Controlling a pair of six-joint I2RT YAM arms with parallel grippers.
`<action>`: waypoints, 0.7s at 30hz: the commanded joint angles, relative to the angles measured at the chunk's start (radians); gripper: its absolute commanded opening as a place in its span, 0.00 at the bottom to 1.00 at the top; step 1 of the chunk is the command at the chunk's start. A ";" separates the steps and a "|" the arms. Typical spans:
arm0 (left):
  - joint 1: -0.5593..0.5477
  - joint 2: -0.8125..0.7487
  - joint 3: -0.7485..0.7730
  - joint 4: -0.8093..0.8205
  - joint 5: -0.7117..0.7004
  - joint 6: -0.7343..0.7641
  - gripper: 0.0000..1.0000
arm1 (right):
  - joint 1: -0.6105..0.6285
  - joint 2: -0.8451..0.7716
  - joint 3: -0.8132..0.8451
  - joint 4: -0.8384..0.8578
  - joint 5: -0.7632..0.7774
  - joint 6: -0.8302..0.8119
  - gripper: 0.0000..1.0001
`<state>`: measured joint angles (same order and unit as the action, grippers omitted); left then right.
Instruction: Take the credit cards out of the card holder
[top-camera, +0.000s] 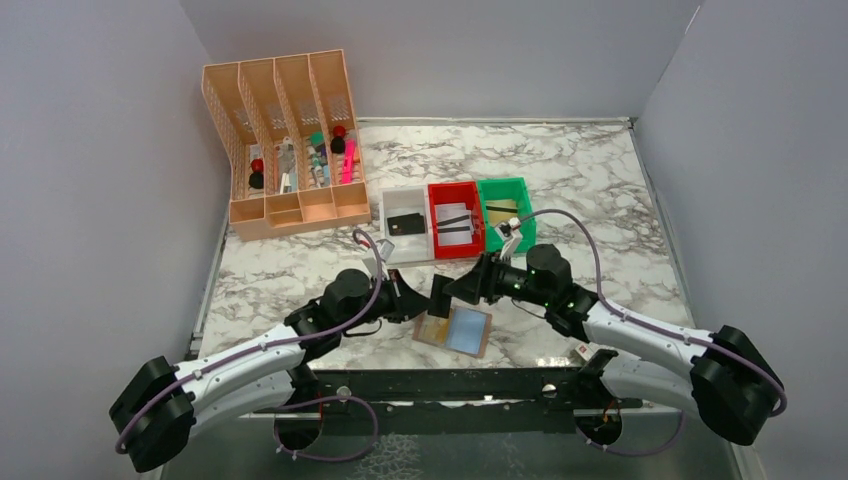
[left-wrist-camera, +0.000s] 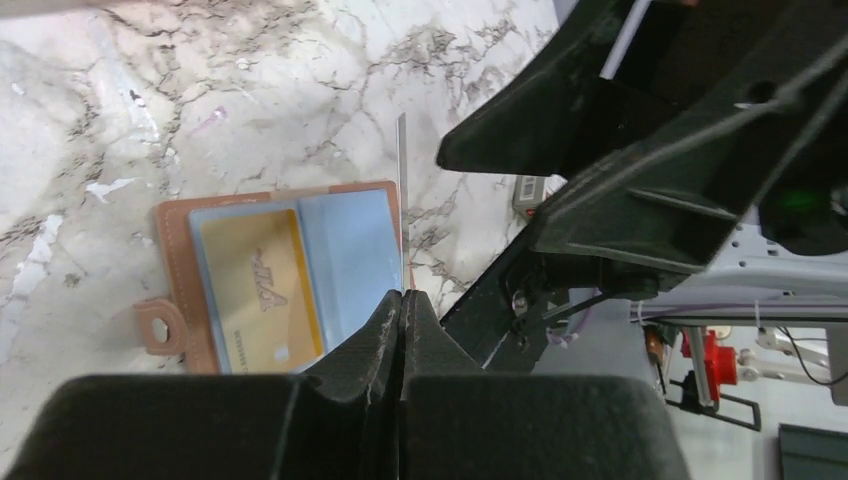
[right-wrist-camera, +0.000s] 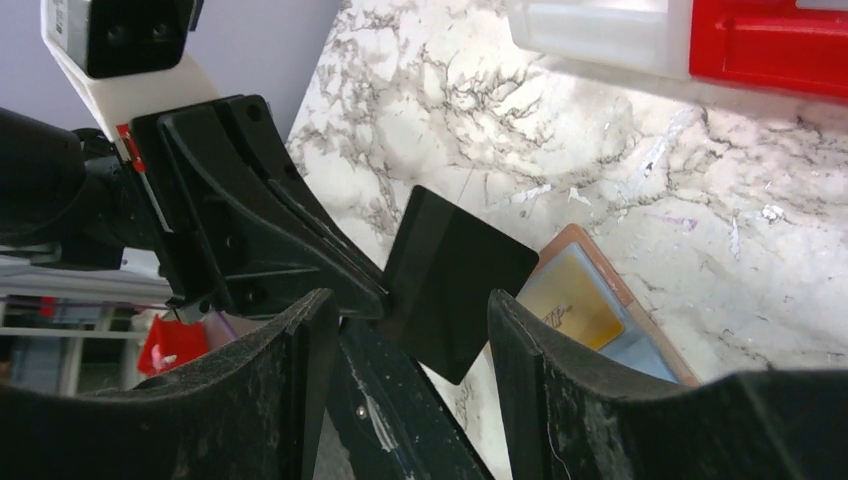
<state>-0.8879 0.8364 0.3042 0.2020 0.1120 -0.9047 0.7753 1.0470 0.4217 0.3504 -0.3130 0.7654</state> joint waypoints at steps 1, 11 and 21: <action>0.049 0.026 -0.005 0.149 0.151 -0.009 0.00 | -0.089 0.065 -0.072 0.171 -0.195 0.093 0.62; 0.093 0.010 -0.048 0.257 0.230 -0.033 0.00 | -0.105 0.215 -0.087 0.430 -0.379 0.170 0.61; 0.093 0.040 -0.057 0.306 0.271 -0.047 0.00 | -0.111 0.219 -0.087 0.444 -0.347 0.175 0.32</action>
<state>-0.7975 0.8852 0.2649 0.4477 0.3363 -0.9424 0.6720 1.2766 0.3302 0.7418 -0.6483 0.9386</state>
